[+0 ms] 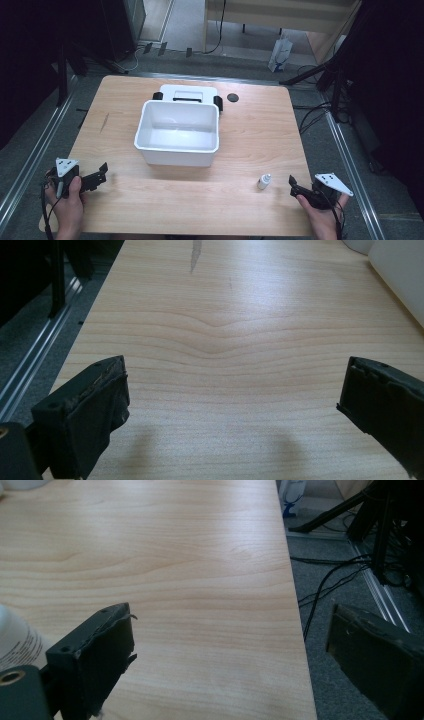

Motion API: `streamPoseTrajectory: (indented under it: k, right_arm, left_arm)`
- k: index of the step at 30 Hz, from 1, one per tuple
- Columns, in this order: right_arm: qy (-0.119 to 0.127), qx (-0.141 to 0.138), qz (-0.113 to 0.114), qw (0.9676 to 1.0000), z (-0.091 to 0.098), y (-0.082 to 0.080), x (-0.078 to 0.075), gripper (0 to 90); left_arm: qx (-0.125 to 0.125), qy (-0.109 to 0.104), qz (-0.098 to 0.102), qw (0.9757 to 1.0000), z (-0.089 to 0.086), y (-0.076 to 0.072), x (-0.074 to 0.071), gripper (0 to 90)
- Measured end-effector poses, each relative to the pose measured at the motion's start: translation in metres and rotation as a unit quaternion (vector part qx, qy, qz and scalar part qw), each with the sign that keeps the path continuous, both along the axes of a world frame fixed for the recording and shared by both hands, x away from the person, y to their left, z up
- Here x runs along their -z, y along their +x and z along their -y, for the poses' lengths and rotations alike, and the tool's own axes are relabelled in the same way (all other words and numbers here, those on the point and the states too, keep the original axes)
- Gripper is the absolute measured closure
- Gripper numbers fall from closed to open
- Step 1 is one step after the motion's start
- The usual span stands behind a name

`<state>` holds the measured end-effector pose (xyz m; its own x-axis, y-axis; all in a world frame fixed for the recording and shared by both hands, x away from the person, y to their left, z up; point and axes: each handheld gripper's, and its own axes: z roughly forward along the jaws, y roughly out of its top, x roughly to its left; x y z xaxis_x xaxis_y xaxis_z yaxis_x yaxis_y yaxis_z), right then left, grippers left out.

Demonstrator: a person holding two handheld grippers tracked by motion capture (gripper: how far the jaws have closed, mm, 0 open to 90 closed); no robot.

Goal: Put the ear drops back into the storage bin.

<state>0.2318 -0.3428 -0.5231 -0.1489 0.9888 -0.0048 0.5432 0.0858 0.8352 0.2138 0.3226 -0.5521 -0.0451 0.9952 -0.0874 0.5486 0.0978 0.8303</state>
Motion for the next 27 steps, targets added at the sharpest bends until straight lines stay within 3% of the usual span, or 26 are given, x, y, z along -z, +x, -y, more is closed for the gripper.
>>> streamPoseTrajectory:
  k: [3, 7, 8, 11, 12, 13, 14, 16, 19, 25, 26, 27]
  right_arm:
    - [-0.023, -0.02, -0.033, 0.999, -0.001, -0.001, -0.011, 5.1]
    - [-0.049, -0.019, -0.055, 0.9971, -0.001, 0.0, -0.023, 6.3]
    - [-0.068, -0.02, -0.073, 0.9948, -0.001, 0.001, -0.031, 6.4]
    - [-0.092, -0.04, -0.099, 0.99, -0.002, 0.003, -0.045, 7.7]
    - [-0.092, -0.04, -0.099, 0.99, -0.002, 0.003, -0.045, 7.7]
    - [-0.106, -0.054, -0.117, 0.986, -0.003, 0.005, -0.052, 8.4]
    - [-0.106, -0.054, -0.117, 0.986, -0.003, 0.005, -0.052, 8.4]
    - [-0.112, -0.067, -0.137, 0.9819, -0.005, 0.009, -0.058, 8.4]
    - [-0.138, -0.09, -0.16, 0.9732, -0.01, 0.015, -0.061, 10.3]
    - [-0.183, -0.145, -0.21, 0.9495, -0.028, 0.026, -0.064, 12.9]
    - [-0.181, -0.149, -0.217, 0.9474, -0.032, 0.028, -0.065, 14.3]
    - [-0.162, -0.17, -0.24, 0.9419, -0.039, 0.032, -0.069, 19.0]
  left_arm:
    - [0.0, -0.002, -0.001, 1.0, 0.0, -0.001, 0.0, 0.4]
    - [0.0, 0.001, -0.003, 1.0, 0.0, -0.001, 0.0, 0.4]
    - [-0.004, 0.001, -0.002, 1.0, 0.0, -0.001, 0.0, 0.4]
    - [-0.007, 0.005, -0.002, 1.0, 0.001, -0.001, 0.0, 0.4]
    - [-0.007, 0.005, -0.002, 1.0, 0.001, -0.001, 0.0, 0.4]
    - [-0.008, 0.007, -0.003, 0.9999, 0.001, -0.001, 0.0, 0.4]
    - [-0.008, 0.007, -0.003, 0.9999, 0.001, -0.001, 0.0, 0.4]
    - [-0.008, 0.008, -0.002, 0.9999, 0.002, -0.001, 0.0, 0.4]
    - [-0.007, 0.009, -0.003, 0.9999, 0.002, -0.001, 0.0, 0.4]
    - [-0.009, 0.01, -0.005, 0.9999, 0.002, -0.001, 0.0, 0.4]
    - [-0.01, 0.01, -0.005, 0.9999, 0.002, -0.001, 0.0, 0.4]
    - [-0.01, 0.01, -0.006, 0.9999, 0.002, -0.001, 0.0, 0.4]
